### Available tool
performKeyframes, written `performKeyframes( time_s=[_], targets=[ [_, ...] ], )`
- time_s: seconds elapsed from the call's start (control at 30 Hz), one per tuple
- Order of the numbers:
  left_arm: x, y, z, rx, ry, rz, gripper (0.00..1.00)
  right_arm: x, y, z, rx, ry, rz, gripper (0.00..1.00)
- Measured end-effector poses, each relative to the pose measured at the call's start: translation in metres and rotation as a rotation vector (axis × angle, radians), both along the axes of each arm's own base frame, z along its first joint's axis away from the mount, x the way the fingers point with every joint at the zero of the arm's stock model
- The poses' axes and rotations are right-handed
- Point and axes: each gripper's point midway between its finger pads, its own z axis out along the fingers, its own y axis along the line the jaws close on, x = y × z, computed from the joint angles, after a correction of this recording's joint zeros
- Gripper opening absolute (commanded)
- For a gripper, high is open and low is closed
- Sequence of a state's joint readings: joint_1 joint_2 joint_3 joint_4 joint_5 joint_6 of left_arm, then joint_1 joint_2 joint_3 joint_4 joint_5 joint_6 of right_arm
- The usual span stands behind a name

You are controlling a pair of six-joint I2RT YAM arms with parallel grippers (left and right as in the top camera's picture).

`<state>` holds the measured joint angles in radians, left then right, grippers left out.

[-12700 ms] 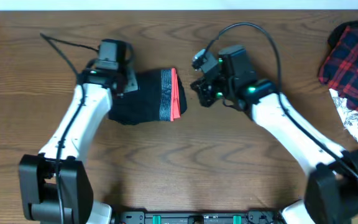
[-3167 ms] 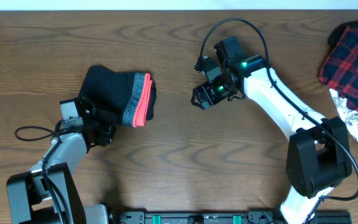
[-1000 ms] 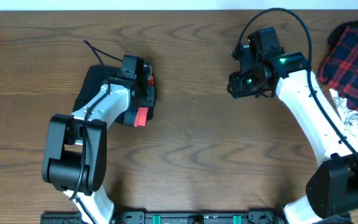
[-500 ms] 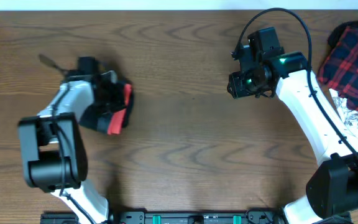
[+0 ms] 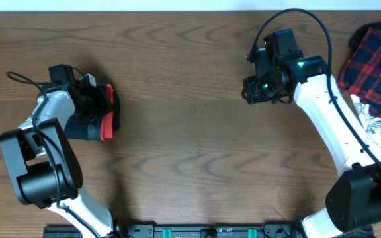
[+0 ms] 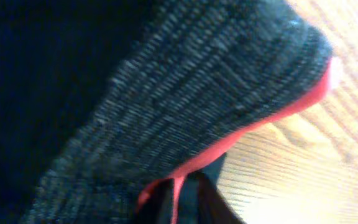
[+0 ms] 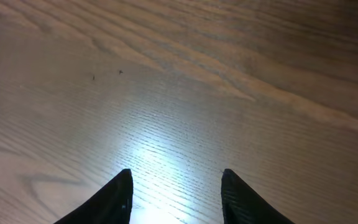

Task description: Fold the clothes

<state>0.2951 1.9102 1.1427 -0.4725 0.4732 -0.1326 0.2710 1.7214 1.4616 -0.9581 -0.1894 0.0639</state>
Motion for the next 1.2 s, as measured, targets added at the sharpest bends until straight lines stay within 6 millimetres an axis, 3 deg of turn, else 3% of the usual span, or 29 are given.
performKeyframes(
  time_s=[0.17, 0.3, 0.37, 0.47, 0.53, 0.63, 0.73, 0.87, 0.93, 1.2],
  targets=[
    [-0.007, 0.003, 0.024, 0.014, -0.025, 0.057, 0.44, 0.0, 0.0, 0.0, 0.0, 0.001, 0.0, 0.45],
    [-0.007, 0.024, 0.079, 0.119, -0.139, 0.147, 0.61, -0.001, 0.0, 0.0, -0.001, 0.004, 0.0, 0.45],
    [-0.017, 0.039, 0.107, 0.178, -0.166, 0.238, 0.62, -0.002, 0.0, -0.001, -0.003, 0.01, 0.0, 0.45],
    [-0.043, 0.061, 0.119, 0.2, -0.106, 0.407, 0.63, -0.004, -0.001, -0.001, -0.005, 0.017, 0.0, 0.45],
    [-0.059, 0.077, 0.11, 0.19, -0.043, 0.532, 0.65, -0.004, -0.001, -0.002, -0.005, 0.019, 0.0, 0.45],
    [-0.087, 0.095, 0.076, 0.154, 0.071, 0.718, 0.67, -0.006, -0.001, -0.002, -0.006, 0.024, 0.001, 0.45],
    [-0.107, 0.102, 0.036, 0.115, 0.12, 0.84, 0.67, -0.006, -0.002, -0.002, -0.007, 0.028, 0.001, 0.45],
    [-0.125, 0.104, 0.003, 0.066, 0.132, 0.932, 0.68, -0.007, -0.002, -0.003, -0.009, 0.032, 0.0, 0.45],
    [-0.128, 0.108, -0.006, 0.051, 0.104, 0.972, 0.69, -0.008, -0.002, -0.003, -0.009, 0.034, 0.0, 0.45],
    [-0.107, 0.125, -0.001, 0.045, -0.083, 0.984, 0.72, -0.01, -0.003, -0.003, -0.012, 0.043, 0.001, 0.45]
  ],
)
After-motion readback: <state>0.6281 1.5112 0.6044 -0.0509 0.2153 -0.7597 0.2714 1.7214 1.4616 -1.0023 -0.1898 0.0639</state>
